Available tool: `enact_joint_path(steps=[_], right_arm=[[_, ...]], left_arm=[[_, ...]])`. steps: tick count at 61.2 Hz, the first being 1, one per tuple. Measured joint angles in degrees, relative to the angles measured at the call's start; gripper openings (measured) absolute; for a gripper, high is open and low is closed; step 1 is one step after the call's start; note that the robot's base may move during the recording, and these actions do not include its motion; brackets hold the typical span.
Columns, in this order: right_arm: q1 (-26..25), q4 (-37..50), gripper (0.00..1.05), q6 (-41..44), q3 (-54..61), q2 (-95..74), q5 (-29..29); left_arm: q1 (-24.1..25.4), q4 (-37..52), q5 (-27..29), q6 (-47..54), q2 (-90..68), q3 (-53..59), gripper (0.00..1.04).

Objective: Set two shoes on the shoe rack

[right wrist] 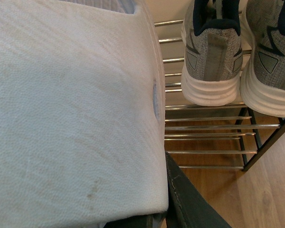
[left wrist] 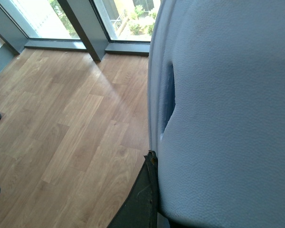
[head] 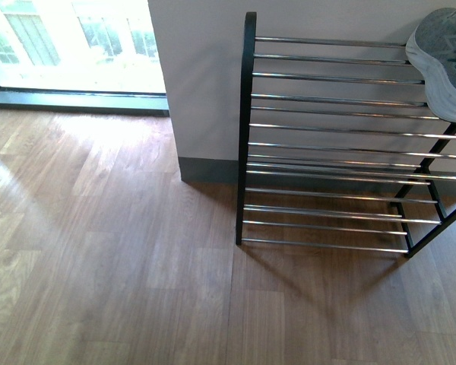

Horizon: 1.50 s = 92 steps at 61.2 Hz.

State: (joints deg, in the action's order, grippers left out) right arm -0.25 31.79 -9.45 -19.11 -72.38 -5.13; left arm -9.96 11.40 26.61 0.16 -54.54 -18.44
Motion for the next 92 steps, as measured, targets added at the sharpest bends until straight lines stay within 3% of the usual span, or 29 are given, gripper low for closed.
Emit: enact_joint_path(steps=[36, 43, 47, 60, 71, 92], right_arm=[[0.0, 0.0, 0.01, 0.0, 0.0, 0.0, 0.1], [-0.4, 9.7, 0.01, 1.8, 1.6, -1.1, -9.1], [1.2, 10.7, 0.01, 2.0, 1.1, -0.6, -10.4], [8.1, 2.8, 0.01, 1.6, -7.2, -4.4, -2.3], [15.1, -7.0, 0.01, 3.3, -22.6, -18.7, 7.5], [16.7, -15.7, 0.01, 9.7, -46.1, -43.5, 20.2]], left_arm=[[0.0, -0.1, 0.0, 0.0, 0.0, 0.0, 0.02], [0.0, -0.1, 0.0, 0.0, 0.0, 0.0, 0.02], [0.0, -0.1, 0.0, 0.0, 0.0, 0.0, 0.02], [0.0, -0.1, 0.0, 0.0, 0.0, 0.0, 0.02], [0.0, -0.1, 0.0, 0.0, 0.0, 0.0, 0.02], [0.0, -0.1, 0.0, 0.0, 0.0, 0.0, 0.02]])
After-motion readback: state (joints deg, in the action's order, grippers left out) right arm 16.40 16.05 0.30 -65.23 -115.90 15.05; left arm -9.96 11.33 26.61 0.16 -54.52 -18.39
